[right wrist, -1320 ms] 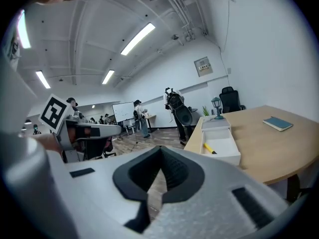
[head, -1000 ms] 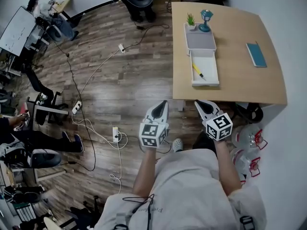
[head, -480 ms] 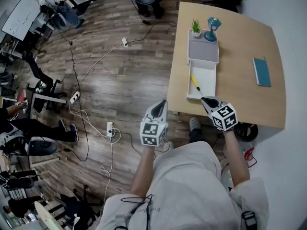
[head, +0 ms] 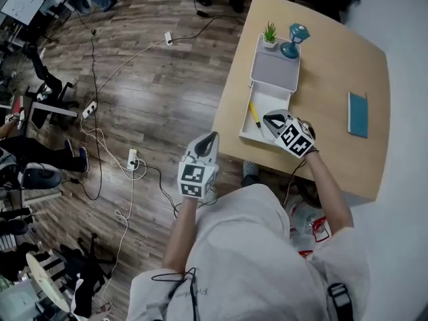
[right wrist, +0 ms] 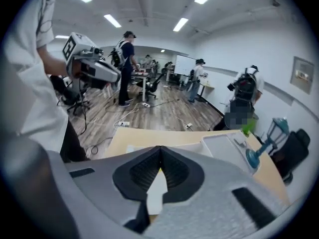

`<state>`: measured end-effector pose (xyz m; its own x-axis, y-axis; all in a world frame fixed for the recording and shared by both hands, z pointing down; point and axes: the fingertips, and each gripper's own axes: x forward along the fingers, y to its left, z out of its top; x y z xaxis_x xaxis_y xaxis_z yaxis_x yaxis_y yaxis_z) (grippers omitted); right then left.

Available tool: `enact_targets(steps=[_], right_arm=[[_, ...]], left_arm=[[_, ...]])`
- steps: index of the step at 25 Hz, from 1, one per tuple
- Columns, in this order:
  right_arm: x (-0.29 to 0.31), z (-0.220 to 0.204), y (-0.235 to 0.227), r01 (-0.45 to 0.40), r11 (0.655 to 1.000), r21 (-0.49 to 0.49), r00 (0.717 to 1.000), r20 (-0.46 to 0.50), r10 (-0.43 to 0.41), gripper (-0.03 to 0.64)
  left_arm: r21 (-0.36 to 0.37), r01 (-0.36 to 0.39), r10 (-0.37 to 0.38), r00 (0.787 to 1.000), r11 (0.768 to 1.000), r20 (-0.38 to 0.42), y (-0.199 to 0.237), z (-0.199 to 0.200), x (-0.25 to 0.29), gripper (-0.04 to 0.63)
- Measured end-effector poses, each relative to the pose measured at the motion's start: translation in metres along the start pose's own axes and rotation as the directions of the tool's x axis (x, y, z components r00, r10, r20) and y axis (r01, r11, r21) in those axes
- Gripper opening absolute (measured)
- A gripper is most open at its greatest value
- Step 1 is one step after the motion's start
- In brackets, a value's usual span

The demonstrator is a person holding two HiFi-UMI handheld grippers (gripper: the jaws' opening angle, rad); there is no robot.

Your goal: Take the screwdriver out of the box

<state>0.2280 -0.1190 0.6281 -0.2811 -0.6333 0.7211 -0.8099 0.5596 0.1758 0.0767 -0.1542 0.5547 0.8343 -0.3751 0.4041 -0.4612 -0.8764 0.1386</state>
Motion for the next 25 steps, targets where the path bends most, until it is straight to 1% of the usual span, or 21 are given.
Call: enact_targets(steps=[2,4,6,7,8,9,10,11,13,14,15,18,22,25], right_arm=[[0.007,-0.002,-0.006,-0.068,0.99,-0.123,0.997,-0.031,0.065,0.006],[0.011,-0.003,-0.011,-0.14,0.962,-0.236,0.99,-0.064,0.129,0.006],[0.014,-0.004,-0.013,-0.203,0.911,-0.36,0.979,-0.109,0.175,0.006],[0.015,-0.005,-0.013,-0.228,0.874,-0.428,0.973,-0.138,0.187,0.006],[0.018,-0.007,-0.013,-0.254,0.828,-0.499,0.966,-0.171,0.193,0.006],[0.022,-0.01,-0.013,-0.282,0.773,-0.569,0.958,-0.208,0.196,0.006],[0.027,-0.015,-0.011,-0.314,0.706,-0.635,0.948,-0.249,0.197,0.006],[0.031,-0.021,-0.01,-0.345,0.628,-0.698,0.937,-0.291,0.192,0.006],[0.038,-0.032,-0.014,-0.391,0.457,-0.799,0.919,-0.363,0.153,0.006],[0.04,-0.034,-0.018,-0.405,0.384,-0.83,0.914,-0.383,0.136,0.006],[0.041,-0.035,-0.022,-0.415,0.332,-0.847,0.91,-0.394,0.133,0.006],[0.046,-0.033,-0.023,-0.435,0.24,-0.868,0.899,-0.403,0.173,0.008],[0.059,-0.038,-0.025,-0.453,0.1,-0.886,0.883,-0.431,0.187,0.017],[0.07,-0.046,-0.022,-0.456,0.021,-0.89,0.872,-0.442,0.212,0.024]], left_arm=[[-0.002,-0.01,0.01,1.0,1.0,-0.009,-0.003,0.0,0.006,0.005],[-0.005,-0.02,0.02,1.0,1.0,-0.009,-0.01,0.002,0.014,0.005],[-0.002,-0.034,0.034,0.999,0.999,-0.006,-0.015,0.005,0.019,0.005],[0.005,-0.041,0.041,0.999,0.999,-0.006,-0.016,0.004,0.021,0.005],[0.015,-0.047,0.047,0.999,0.999,-0.007,-0.015,0.002,0.024,0.006],[0.023,-0.052,0.052,0.999,0.998,-0.01,-0.014,0.0,0.027,0.005],[0.027,-0.057,0.058,0.998,0.998,-0.015,-0.014,-0.002,0.031,0.005],[0.029,-0.063,0.063,0.998,0.998,-0.021,-0.014,-0.004,0.034,0.005],[0.034,-0.074,0.075,0.997,0.997,-0.033,-0.016,-0.005,0.041,0.005],[0.037,-0.079,0.08,0.996,0.996,-0.037,-0.016,-0.004,0.046,0.005],[0.035,-0.084,0.085,0.996,0.996,-0.038,-0.017,-0.003,0.051,0.005],[0.015,-0.109,0.109,0.993,0.994,-0.036,-0.017,-0.001,0.059,0.005],[-0.011,-0.139,0.138,0.99,0.99,-0.032,-0.015,0.002,0.064,0.005],[-0.034,-0.17,0.169,0.985,0.985,-0.036,-0.012,-0.001,0.068,0.005]])
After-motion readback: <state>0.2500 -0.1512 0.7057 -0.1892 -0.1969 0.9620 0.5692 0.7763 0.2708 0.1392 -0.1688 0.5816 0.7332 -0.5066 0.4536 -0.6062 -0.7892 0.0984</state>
